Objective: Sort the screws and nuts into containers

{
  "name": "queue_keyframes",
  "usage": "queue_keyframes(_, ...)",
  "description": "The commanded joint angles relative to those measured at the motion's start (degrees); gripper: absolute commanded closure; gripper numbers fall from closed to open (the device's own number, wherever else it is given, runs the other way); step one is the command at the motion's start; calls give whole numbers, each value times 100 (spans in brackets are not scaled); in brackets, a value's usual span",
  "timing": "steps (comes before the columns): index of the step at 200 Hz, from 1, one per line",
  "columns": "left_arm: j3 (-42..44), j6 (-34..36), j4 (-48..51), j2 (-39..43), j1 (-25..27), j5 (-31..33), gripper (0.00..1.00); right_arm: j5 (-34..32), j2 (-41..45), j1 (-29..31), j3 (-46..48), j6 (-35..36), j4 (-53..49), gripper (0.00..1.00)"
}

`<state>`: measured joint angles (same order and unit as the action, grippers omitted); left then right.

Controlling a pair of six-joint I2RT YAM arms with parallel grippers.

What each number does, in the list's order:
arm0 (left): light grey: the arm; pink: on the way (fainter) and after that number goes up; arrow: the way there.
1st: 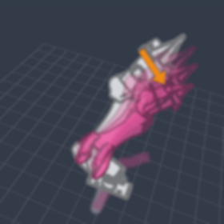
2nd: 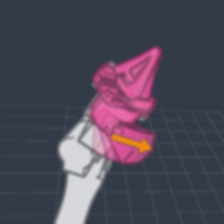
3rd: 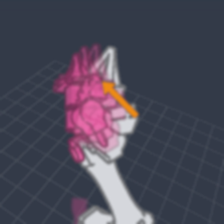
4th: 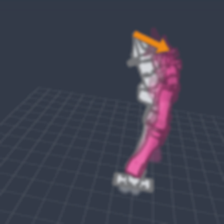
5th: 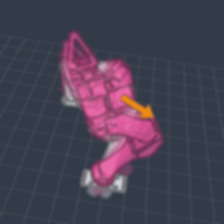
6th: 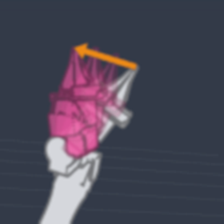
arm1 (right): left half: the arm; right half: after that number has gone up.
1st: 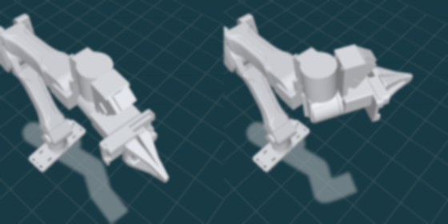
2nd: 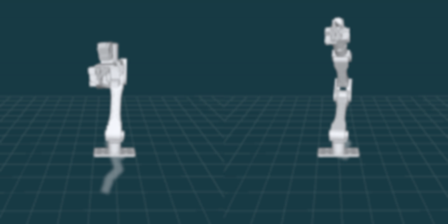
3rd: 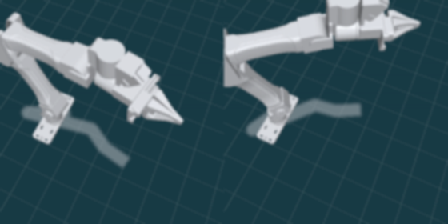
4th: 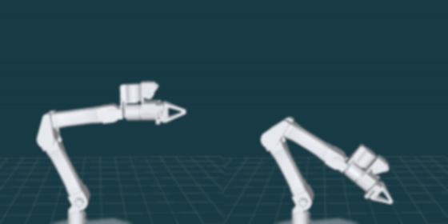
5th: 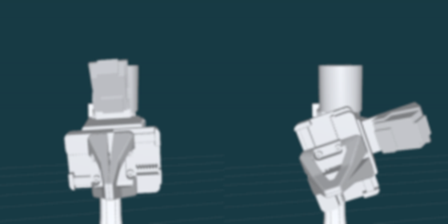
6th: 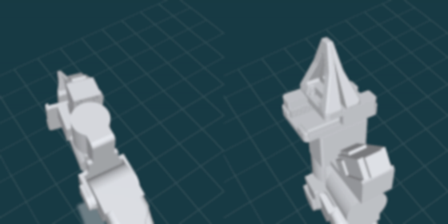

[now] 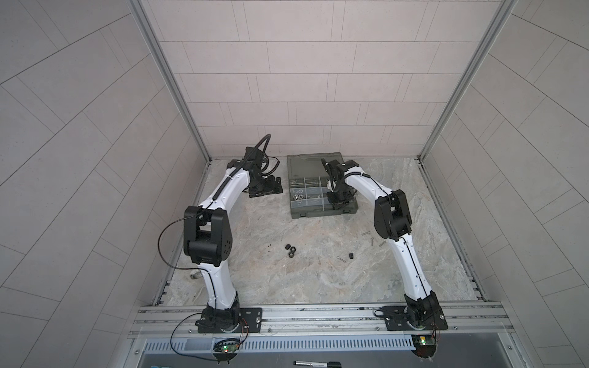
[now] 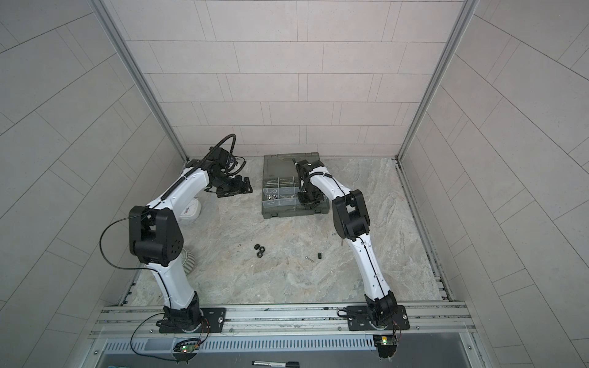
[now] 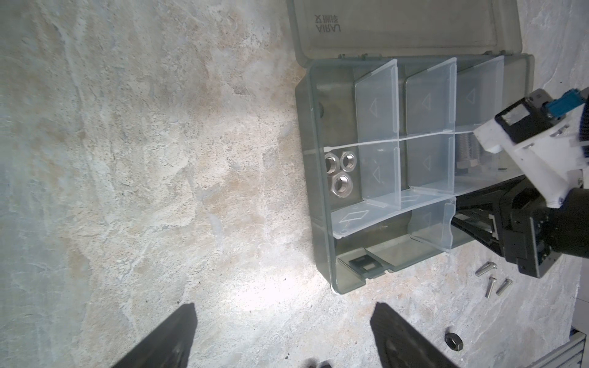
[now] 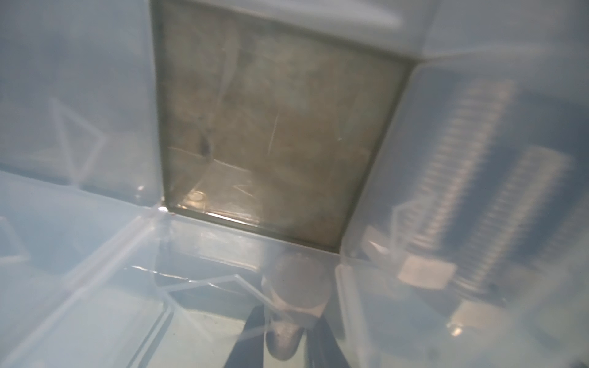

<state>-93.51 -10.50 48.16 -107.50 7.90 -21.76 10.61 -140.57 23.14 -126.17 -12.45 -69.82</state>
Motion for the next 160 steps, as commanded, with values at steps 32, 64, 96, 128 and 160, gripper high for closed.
queue_keyframes(32, 134, 31, -72, 300, -31, 4, 8, -211, -521, 69, 158, -28, -398, 85)
queue_keyframes(64, 165, 38, -88, 359, -26, 6, 8, -27, -459, 22, 267, -81, -340, 94)
queue_keyframes(96, 141, 38, -70, 366, -31, -8, 6, 84, -248, -20, 268, -100, -348, 96)
queue_keyframes(128, 91, 35, -45, 361, -27, 48, 4, 159, -70, -63, 177, -139, -386, 98)
queue_keyframes(160, 31, 20, -26, 316, -34, 58, 4, 204, 46, -98, 60, -137, -477, 98)
